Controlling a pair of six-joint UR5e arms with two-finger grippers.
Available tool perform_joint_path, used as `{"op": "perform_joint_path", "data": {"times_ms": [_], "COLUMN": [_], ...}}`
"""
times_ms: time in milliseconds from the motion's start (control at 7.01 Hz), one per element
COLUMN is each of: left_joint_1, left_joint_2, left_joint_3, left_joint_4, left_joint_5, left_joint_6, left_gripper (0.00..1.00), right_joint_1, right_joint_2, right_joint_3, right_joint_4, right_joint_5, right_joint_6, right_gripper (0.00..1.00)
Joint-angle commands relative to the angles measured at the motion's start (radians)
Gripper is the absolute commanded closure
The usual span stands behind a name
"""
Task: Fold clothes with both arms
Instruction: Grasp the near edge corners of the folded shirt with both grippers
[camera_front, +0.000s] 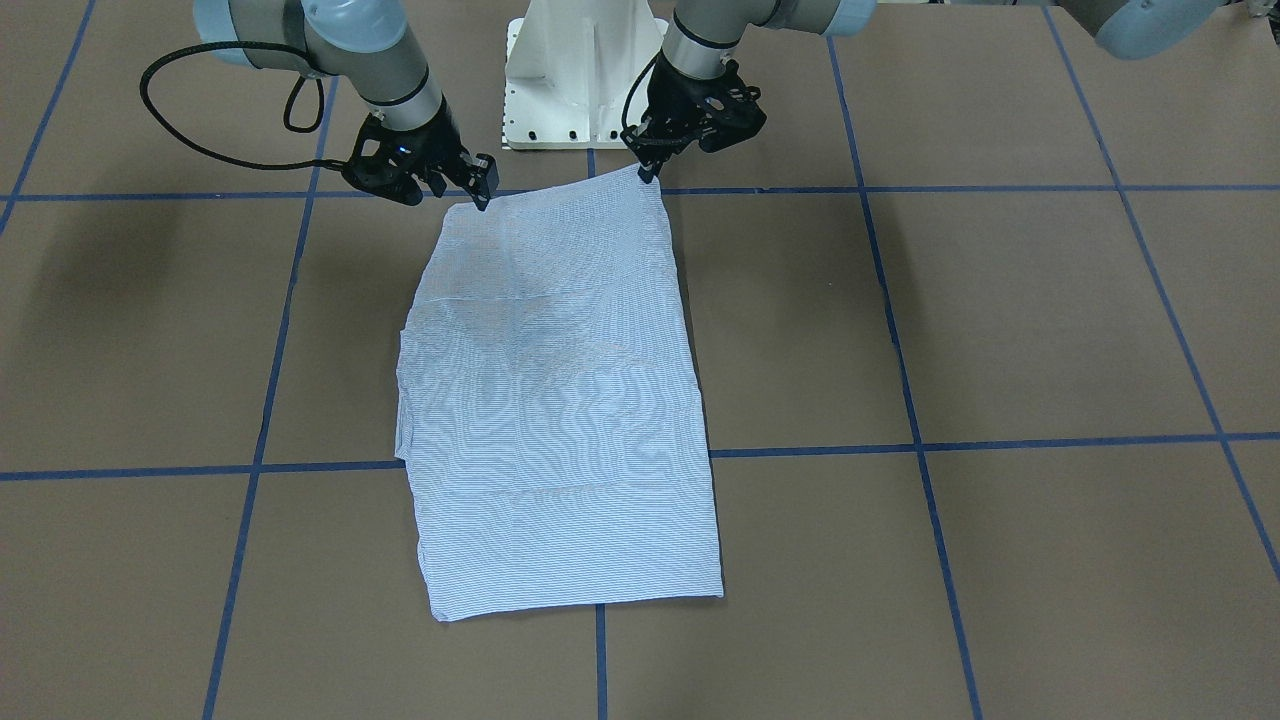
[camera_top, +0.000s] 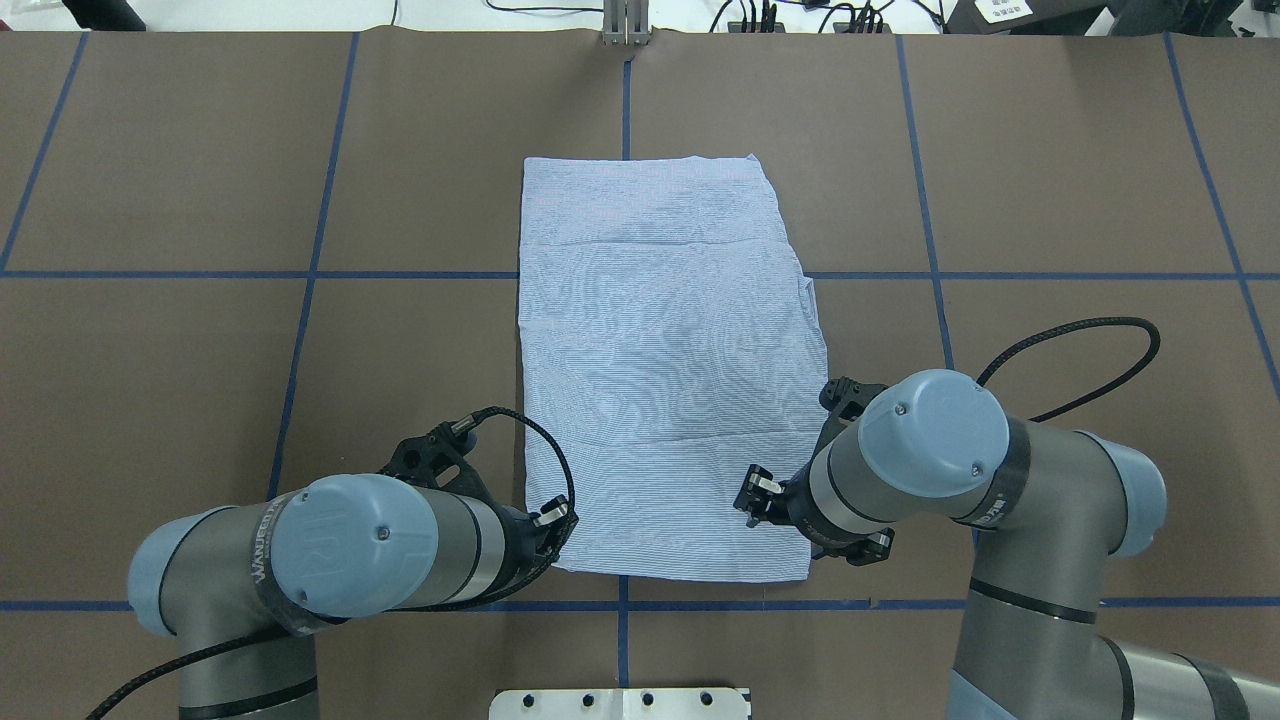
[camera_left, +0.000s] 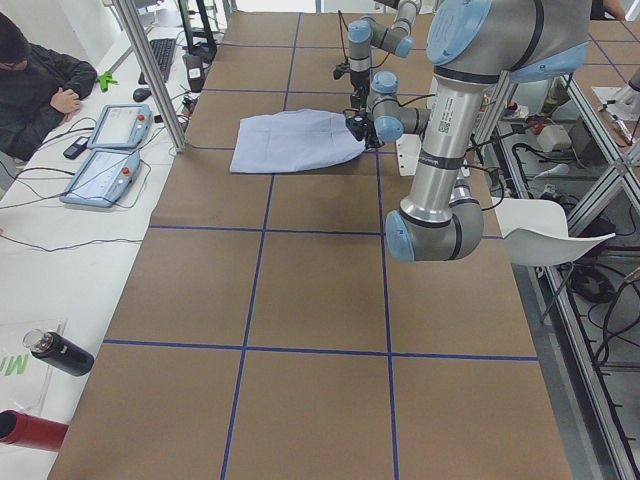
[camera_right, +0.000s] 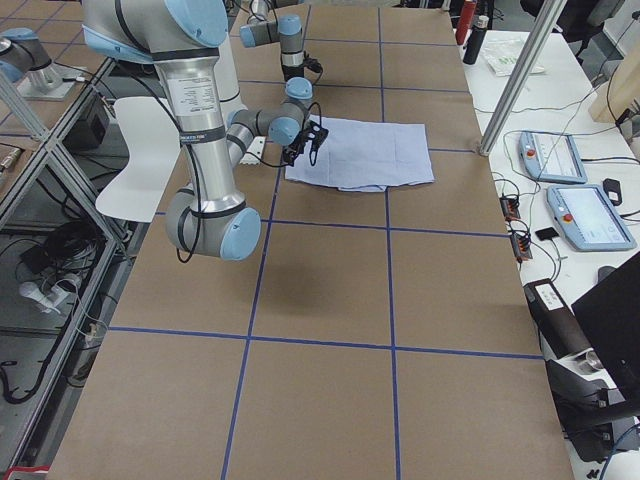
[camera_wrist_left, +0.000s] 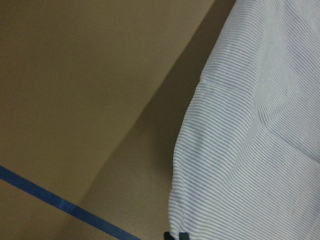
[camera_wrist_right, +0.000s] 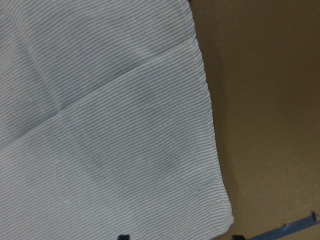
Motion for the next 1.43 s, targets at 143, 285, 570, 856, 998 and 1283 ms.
{"op": "perform_joint_path", "data": {"times_ms": [143, 285, 570, 856, 998, 1283], "left_joint_1": [0.002, 0.000, 0.000, 0.000, 0.000, 0.000], "left_joint_2": [0.000, 0.000, 0.000, -0.008, -0.008, -0.008], "left_joint_3": [0.000, 0.000, -0.001, -0.004, -0.004, -0.006], "left_joint_4": [0.000, 0.000, 0.000, 0.000, 0.000, 0.000], "left_joint_5": [0.000, 0.000, 0.000, 0.000, 0.000, 0.000], "left_joint_6": [0.000, 0.000, 0.002, 0.000, 0.000, 0.000], "left_gripper": [1.00, 1.00, 1.00, 1.00, 1.00, 1.00], "right_joint_1": [-0.070, -0.095, -0.107, -0.109, -0.114, -0.117], "right_joint_2": [0.036, 0.051, 0.051, 0.051, 0.050, 0.050], "right_joint_3": [-0.051, -0.063, -0.074, -0.095, -0.095, -0.108], "right_joint_4": [0.001, 0.004, 0.004, 0.004, 0.001, 0.001], "right_joint_5": [-0.114, -0.152, -0.157, -0.158, -0.158, -0.165], "right_joint_6": [0.256, 0.311, 0.357, 0.359, 0.361, 0.361], "right_gripper": [0.00, 0.00, 0.00, 0.00, 0.00, 0.00]}}
